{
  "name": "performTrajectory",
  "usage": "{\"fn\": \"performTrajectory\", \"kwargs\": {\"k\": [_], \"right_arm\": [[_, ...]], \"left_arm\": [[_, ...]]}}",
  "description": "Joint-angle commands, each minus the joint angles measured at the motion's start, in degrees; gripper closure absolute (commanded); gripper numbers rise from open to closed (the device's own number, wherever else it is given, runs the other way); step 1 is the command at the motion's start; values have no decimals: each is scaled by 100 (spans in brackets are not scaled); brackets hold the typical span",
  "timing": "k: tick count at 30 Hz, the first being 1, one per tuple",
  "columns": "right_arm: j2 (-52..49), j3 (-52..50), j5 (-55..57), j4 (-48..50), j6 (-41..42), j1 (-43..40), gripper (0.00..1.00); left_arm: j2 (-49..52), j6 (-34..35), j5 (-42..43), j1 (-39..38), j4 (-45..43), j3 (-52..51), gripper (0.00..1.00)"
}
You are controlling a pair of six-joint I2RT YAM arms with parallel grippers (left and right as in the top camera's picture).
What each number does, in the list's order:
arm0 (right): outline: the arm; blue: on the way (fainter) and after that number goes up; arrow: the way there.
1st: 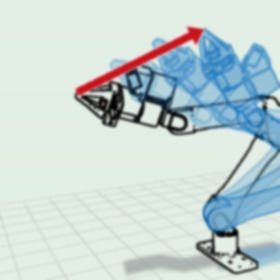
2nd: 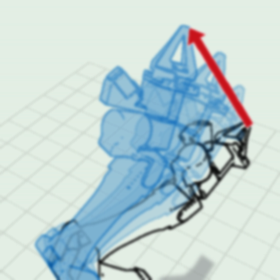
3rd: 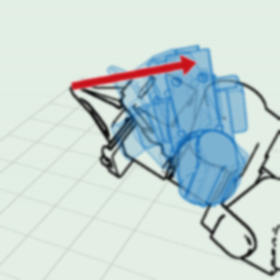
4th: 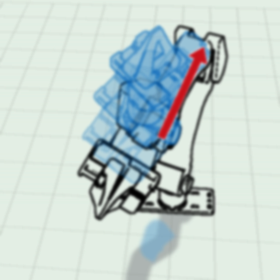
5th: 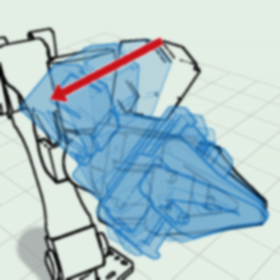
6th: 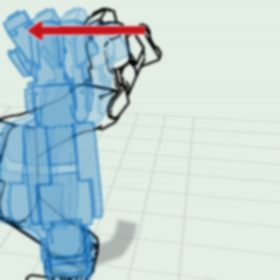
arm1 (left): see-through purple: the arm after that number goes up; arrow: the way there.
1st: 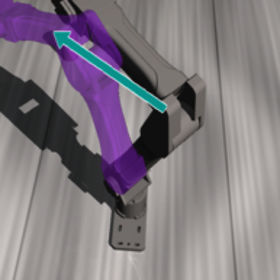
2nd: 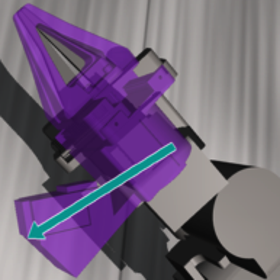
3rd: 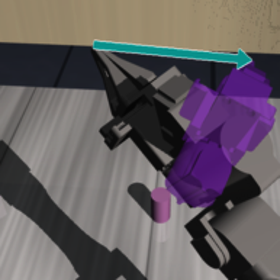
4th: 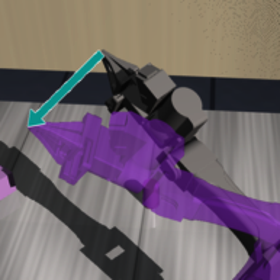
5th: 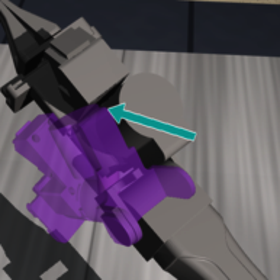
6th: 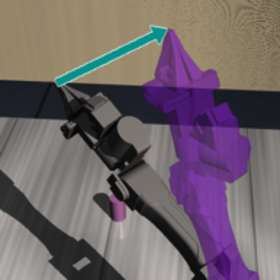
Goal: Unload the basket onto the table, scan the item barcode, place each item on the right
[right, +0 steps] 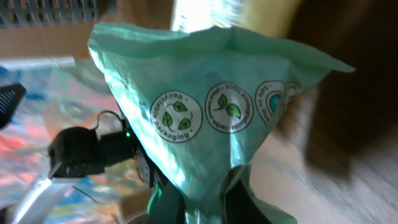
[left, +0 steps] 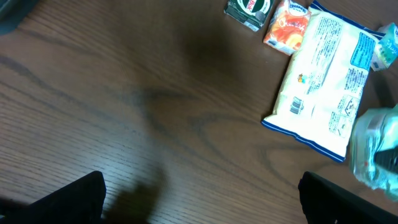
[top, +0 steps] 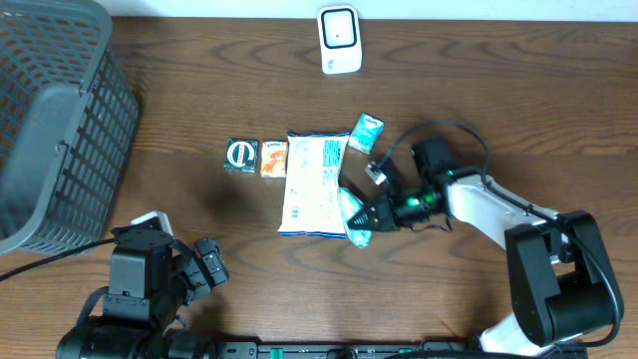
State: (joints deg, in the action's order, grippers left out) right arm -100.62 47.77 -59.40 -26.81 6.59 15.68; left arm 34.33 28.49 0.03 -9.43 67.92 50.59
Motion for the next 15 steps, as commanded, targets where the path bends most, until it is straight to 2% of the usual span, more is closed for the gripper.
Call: {"fn": "performTrajectory", "kwargs": {"k": [1,7,9,12,15], "right_arm": [[11,-323,-332,114,304,-363,99],[11,-450,280,-188,413,-1097,86],[11,-448,680,-345,455,-1281,85],[11,-411,1379,-584,452,-1499,76],[13,-205,2085,-1003,448,-1687,73]], "left_arm": [[-24,-11,-52,13,17,-13,2],[-24,-11,-52,13,17,-13,3],[-24,-11,-52,13,15,-13,2],[-24,-11,-52,13,15,-13,2],[-24,-11,-52,13,17,-13,2]]}}
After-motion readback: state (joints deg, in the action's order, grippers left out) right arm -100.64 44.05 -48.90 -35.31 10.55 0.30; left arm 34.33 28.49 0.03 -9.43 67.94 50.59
